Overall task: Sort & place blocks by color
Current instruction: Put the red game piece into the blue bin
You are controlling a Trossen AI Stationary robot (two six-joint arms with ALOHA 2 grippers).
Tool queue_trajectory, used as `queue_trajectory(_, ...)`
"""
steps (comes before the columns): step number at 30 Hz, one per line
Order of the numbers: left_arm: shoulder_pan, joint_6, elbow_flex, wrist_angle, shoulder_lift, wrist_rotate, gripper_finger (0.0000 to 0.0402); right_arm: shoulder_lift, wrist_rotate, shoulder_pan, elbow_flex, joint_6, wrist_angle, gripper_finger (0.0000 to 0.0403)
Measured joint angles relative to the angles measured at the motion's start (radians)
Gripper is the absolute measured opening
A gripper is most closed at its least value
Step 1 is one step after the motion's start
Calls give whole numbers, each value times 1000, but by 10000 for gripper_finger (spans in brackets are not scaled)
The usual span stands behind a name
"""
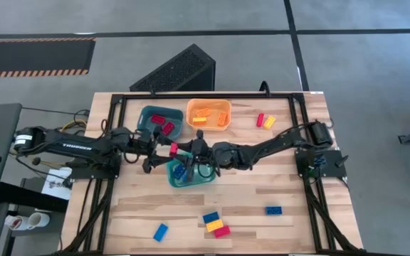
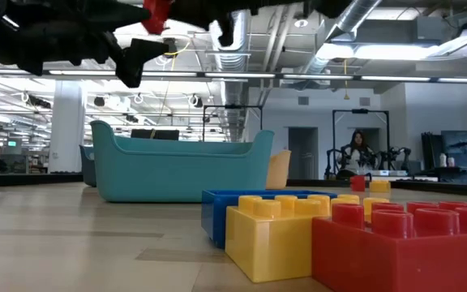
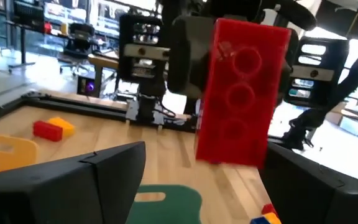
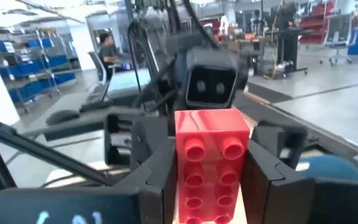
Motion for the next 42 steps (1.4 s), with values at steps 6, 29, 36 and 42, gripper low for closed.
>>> queue_trajectory(6,-9,11,26,-6,73,28,284,71,-30,-9,5,9,93,128)
queue_trajectory(29,125,137,31,-128,99,75,103,69,34,-7,6,27,-35,229)
queue_trajectory(36,224,149,30,-238,101,-79,103,64,63,-2,6,30,-233,292)
queue_trajectory(42,339,165,30,-359,101,-235,103,63,86,7,6,26,-260,292)
